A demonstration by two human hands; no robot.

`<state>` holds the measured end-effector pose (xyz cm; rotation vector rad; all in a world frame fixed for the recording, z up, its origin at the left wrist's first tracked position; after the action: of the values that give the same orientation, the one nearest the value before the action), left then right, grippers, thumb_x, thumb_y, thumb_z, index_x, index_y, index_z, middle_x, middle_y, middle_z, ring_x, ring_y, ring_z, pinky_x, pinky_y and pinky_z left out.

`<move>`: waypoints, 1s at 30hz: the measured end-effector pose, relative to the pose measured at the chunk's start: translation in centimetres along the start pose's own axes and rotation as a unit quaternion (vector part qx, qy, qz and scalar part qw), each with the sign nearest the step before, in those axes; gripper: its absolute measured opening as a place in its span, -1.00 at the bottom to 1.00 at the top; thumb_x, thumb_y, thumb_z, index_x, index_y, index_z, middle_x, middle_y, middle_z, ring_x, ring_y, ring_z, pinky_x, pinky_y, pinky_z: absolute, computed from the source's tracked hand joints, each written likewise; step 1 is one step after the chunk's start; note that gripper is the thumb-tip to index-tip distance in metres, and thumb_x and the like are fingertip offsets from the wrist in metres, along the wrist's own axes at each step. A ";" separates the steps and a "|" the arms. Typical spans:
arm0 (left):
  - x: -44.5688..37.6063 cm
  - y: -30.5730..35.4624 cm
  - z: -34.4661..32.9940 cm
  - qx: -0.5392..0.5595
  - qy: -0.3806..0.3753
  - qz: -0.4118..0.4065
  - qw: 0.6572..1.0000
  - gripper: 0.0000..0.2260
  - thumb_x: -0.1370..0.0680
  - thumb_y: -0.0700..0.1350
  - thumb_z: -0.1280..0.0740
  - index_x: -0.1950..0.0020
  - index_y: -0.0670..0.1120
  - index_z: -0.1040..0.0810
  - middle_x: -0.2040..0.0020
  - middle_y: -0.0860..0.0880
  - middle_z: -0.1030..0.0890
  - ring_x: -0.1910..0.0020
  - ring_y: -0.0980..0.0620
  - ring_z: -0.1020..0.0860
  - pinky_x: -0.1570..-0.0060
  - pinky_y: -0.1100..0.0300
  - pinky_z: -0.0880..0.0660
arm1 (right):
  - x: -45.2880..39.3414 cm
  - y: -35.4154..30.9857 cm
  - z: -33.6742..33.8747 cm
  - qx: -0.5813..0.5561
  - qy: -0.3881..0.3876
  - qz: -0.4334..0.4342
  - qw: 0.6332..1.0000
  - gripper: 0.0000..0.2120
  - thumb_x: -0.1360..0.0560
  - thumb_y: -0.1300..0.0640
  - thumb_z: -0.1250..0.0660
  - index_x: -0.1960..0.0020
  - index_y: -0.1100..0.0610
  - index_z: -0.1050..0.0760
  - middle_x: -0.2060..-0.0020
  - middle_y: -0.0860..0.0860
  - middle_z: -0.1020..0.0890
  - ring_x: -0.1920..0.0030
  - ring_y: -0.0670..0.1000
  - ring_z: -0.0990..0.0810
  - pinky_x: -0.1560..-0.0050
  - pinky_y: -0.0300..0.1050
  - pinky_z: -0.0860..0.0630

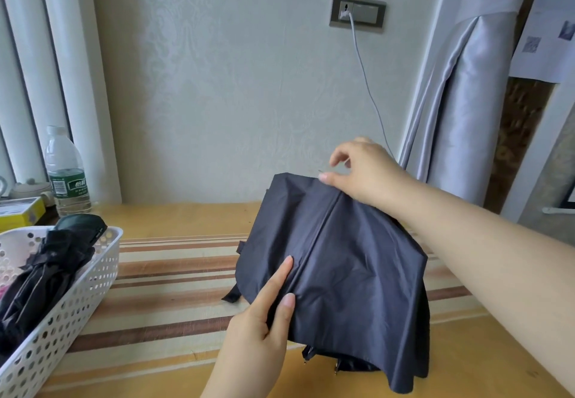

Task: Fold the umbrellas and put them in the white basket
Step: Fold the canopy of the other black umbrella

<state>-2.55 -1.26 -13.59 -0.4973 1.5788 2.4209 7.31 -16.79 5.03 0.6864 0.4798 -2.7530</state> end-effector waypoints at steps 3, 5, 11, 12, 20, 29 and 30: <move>-0.3 -0.4 0.2 0.015 0.029 0.014 0.999 -0.59 -0.58 0.05 -0.20 -0.23 0.58 -0.23 0.40 0.19 -0.57 0.41 0.19 -0.55 0.36 0.34 -0.44 | 2.4 0.1 2.0 0.019 0.079 0.032 0.996 -0.58 -0.43 -0.10 -0.43 -0.19 0.06 -0.44 -0.12 -0.02 -0.39 -0.21 0.03 -0.40 -0.18 -0.16 -0.30; -0.3 -0.4 0.4 0.025 0.043 0.019 0.999 -0.59 -0.58 0.04 -0.19 -0.26 0.55 -0.24 0.41 0.08 -0.57 0.44 0.09 -0.54 0.35 0.23 -0.50 | 3.9 0.4 2.1 0.068 0.014 -0.020 0.997 -0.51 -0.42 -0.19 -0.40 -0.22 0.02 -0.37 -0.18 -0.03 -0.41 -0.22 0.03 -0.40 -0.17 -0.08 -0.37; -0.2 -0.3 0.3 0.126 0.053 0.074 0.988 -0.60 -0.61 0.00 -0.18 -0.24 0.54 -0.28 0.38 0.00 -0.61 0.49 -0.04 -0.53 0.42 0.21 -0.48 | 4.7 2.1 0.6 -0.054 -0.147 -0.208 0.965 -0.56 -0.47 -0.19 -0.38 -0.06 0.19 -0.54 -0.01 0.08 -0.64 0.00 0.07 -0.63 -0.01 -0.11 -0.54; -0.3 -0.3 0.4 0.134 0.056 0.079 0.986 -0.60 -0.61 0.01 -0.18 -0.23 0.55 -0.29 0.34 0.02 -0.62 0.48 -0.05 -0.53 0.41 0.21 -0.48 | 4.7 2.2 0.6 -0.099 -0.158 -0.211 0.960 -0.66 -0.49 -0.11 -0.40 0.04 0.19 -0.55 0.11 0.07 -0.64 0.14 0.04 -0.63 0.13 -0.16 -0.56; -0.3 -0.2 0.6 0.164 0.074 0.098 0.979 -0.59 -0.57 0.04 -0.25 -0.20 0.58 -0.29 0.32 -0.04 -0.61 0.49 -0.05 -0.50 0.42 0.16 -0.51 | 4.7 2.3 0.0 -0.357 -0.191 -0.175 0.897 -0.80 -0.63 0.22 -0.20 0.11 0.23 -0.54 0.23 0.10 -0.65 0.27 -0.01 -0.62 0.22 -0.16 -0.58; -0.1 -0.3 0.9 0.124 0.109 0.090 0.982 -0.55 -0.58 0.03 -0.24 -0.23 0.60 -0.24 0.29 -0.08 -0.59 0.49 -0.03 -0.52 0.40 0.11 -0.53 | 4.4 2.9 -1.0 -0.357 -0.228 -0.230 0.876 -0.67 -0.50 -0.05 -0.36 0.00 0.24 -0.61 0.04 0.10 -0.70 0.00 0.07 -0.66 -0.09 -0.02 -0.57; -0.1 -0.2 0.9 0.112 0.115 0.084 0.983 -0.55 -0.58 0.05 -0.24 -0.22 0.62 -0.23 0.28 -0.07 -0.59 0.47 -0.02 -0.52 0.35 0.06 -0.55 | 4.3 2.6 -0.8 -0.340 -0.234 -0.232 0.881 -0.56 -0.43 -0.14 -0.39 -0.04 0.23 -0.62 -0.01 0.12 -0.69 -0.08 0.09 -0.65 -0.21 0.04 -0.53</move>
<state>-2.54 -0.38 -13.39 -0.6426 2.0367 2.3284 4.85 -19.56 1.57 -0.3001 1.5322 -2.6914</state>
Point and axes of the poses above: each hand's wrist, its own x-axis away from the middle knuckle, its own z-axis out of the back of the hand, y = z × x, the point moved 3 cm from there along -x, towards the middle knuckle
